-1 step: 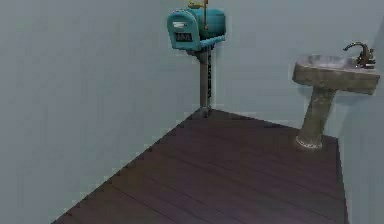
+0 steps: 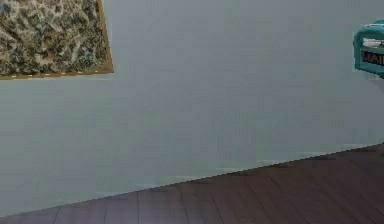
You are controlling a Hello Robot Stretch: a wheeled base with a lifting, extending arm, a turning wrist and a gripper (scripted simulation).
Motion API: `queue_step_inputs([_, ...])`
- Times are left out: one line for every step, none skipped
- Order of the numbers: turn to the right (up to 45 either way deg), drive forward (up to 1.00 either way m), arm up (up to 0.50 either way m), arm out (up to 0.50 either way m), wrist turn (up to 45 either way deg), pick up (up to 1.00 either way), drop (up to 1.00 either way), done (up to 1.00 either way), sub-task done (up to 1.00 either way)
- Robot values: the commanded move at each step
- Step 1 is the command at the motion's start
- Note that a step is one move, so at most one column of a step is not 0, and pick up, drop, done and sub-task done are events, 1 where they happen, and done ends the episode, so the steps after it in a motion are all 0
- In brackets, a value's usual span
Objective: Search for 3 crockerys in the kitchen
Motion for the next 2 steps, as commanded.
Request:
queue_step_inputs([-45.0, 0.00, 0.00, 0.00, 0.0, 0.00, 0.00, 0.00, 0.00])
queue_step_inputs([-45.0, 0.00, 0.00, 0.00, 0.0, 0.00, 0.00, 0.00, 0.00])
